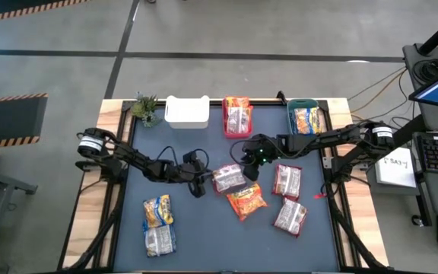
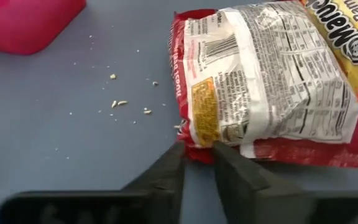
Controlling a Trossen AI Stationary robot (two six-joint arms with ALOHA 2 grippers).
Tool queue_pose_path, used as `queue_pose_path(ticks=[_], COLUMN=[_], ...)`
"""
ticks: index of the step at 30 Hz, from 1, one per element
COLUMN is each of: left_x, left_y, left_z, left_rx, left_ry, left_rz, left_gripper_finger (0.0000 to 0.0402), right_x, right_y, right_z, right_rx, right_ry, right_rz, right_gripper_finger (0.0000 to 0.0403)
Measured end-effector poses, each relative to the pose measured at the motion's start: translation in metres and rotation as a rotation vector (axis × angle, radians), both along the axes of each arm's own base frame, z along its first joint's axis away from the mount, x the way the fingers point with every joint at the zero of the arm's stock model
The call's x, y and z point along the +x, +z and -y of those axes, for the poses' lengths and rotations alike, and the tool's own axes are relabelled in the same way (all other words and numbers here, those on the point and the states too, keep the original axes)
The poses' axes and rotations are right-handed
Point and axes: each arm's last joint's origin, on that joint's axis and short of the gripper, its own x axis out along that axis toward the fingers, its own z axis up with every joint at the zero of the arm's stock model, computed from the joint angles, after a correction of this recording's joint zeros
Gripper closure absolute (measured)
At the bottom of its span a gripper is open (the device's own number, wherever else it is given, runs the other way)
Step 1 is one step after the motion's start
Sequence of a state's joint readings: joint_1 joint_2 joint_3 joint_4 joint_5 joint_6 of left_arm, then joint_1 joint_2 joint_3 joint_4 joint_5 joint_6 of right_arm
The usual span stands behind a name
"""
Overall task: Sort Maruchan noodles
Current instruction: Put the top left red noodle pack into the white bin
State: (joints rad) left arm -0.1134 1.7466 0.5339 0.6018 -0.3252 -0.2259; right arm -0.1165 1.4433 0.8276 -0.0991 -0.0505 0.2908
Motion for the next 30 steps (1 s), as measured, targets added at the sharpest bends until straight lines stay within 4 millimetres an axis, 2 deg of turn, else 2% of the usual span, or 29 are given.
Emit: queue_pose_path(ticks=[1, 3, 12, 21, 26, 30], left_x=[0.000, 0.000, 0.000, -0.005, -0.011, -0.016], left_y=[0.000, 0.000, 0.010, 0.054, 0.077, 0.090], left_z=[0.000, 0.000, 0.000, -0.001, 0.001, 0.007], left_rx=[-0.003, -0.016, -0.002, 0.127, 0.195, 0.253], left_ry=[0.001, 0.009, 0.015, 0.077, 0.046, -0.007], left_rz=[0.001, 0.004, 0.041, 0.185, 0.246, 0.271], left_gripper_finger=[0.0373, 0.0392, 0.0401, 0.0402, 0.0402, 0.0402], right_x=[0.001, 0.002, 0.008, 0.013, 0.021, 0.023], right_y=[0.001, 0.002, 0.018, 0.039, 0.068, 0.105], right_z=[0.000, 0.000, 0.000, -0.003, -0.001, 0.004], right_rx=[-0.003, -0.011, -0.023, -0.054, -0.145, -0.362], right_ry=[0.002, 0.009, 0.020, 0.063, 0.047, -0.054], right_rz=[0.008, 0.024, 0.078, 0.127, 0.205, 0.270], right_gripper_finger=[0.0316, 0.0322, 0.0341, 0.0344, 0.0344, 0.0344])
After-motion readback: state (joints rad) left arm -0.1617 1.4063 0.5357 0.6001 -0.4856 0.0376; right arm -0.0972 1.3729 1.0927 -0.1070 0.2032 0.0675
